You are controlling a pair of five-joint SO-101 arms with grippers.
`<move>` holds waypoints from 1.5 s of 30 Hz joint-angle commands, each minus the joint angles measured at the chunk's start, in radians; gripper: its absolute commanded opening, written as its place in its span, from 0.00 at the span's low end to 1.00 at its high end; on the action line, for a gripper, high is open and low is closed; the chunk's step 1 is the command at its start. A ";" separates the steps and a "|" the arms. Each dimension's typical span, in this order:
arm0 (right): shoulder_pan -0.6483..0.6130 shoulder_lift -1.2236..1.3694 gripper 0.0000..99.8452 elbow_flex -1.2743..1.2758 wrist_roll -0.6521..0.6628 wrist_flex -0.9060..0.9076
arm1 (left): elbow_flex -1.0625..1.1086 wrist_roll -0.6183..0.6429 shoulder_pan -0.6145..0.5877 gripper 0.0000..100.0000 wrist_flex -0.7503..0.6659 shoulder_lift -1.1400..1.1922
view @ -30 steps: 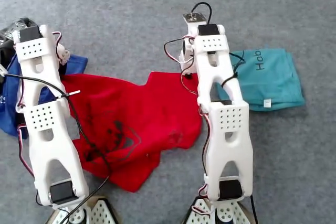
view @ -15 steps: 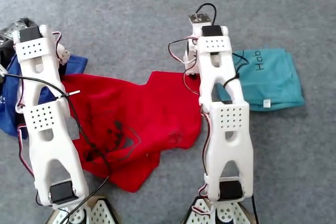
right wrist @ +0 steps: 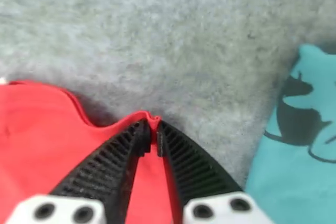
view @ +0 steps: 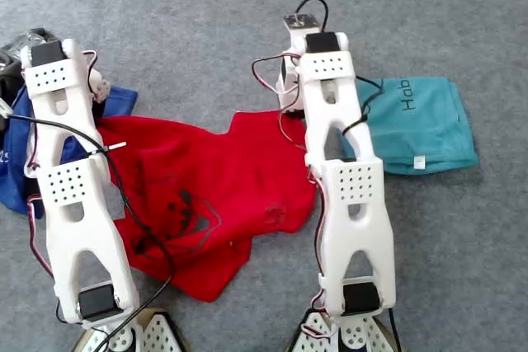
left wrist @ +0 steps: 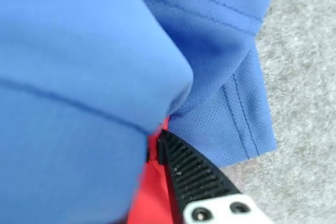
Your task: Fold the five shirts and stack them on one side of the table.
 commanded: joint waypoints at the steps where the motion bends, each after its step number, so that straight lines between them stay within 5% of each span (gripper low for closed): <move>1: -0.011 -0.068 0.01 -0.119 0.035 0.072 | -0.084 -0.054 0.035 0.03 0.021 -0.037; 10: 0.005 -0.513 0.01 -0.186 0.184 0.084 | -0.352 -0.235 0.085 0.03 0.032 -0.315; 18: -0.011 -0.946 0.01 -0.191 0.222 0.072 | -0.302 -0.322 0.156 0.03 0.032 -0.689; 29: -0.005 -1.333 0.01 -0.186 0.252 0.009 | 0.068 -0.328 0.179 0.03 0.032 -1.338; 37: -0.003 -1.512 0.01 -0.188 0.245 -0.109 | 0.410 -0.468 0.186 0.03 0.031 -1.840; 45: -0.002 -1.592 0.01 -0.185 0.249 -0.313 | 0.591 -0.493 0.176 0.03 0.031 -2.093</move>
